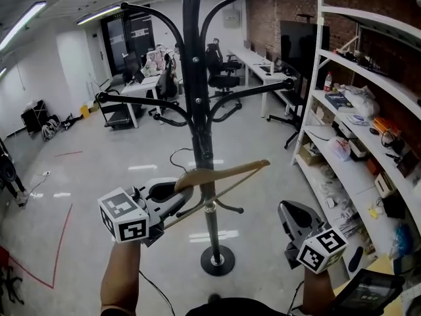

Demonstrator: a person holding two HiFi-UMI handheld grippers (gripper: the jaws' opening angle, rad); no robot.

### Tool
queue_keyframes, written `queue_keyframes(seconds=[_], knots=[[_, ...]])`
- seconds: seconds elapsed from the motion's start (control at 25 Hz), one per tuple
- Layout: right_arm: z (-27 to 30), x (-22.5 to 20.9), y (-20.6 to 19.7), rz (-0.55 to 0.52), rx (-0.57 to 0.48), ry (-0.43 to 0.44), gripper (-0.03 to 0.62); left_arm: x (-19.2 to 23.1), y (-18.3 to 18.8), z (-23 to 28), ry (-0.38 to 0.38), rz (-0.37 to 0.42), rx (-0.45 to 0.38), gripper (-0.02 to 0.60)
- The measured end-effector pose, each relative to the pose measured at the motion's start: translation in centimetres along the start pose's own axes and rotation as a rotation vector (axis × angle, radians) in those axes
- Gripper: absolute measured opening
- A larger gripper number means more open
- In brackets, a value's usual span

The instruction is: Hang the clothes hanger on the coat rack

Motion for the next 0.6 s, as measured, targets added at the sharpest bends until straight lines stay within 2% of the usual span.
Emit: queue_keyframes(seconds=[0.36, 0.6], knots=[[0.3, -1.0, -0.1, -0.003, 0.001, -0.086, 0.008, 3.6, -0.7, 3.9, -0.121, 0.016, 0.041, 0.052], [0.2, -1.7, -0.6, 0.010, 0.008, -0.122, 0.008, 4.9, -2.0, 5.7, -0.151, -0.001, 0.069, 0.052]])
Point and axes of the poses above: the fingertips, and each gripper's own axes: z forward along the fingers, x to its left, y out of its top, the point moved 8 cm from there along -z, backward along the fingers, and after that the axes turned 9 degrees about z, right-handed, at the moved point
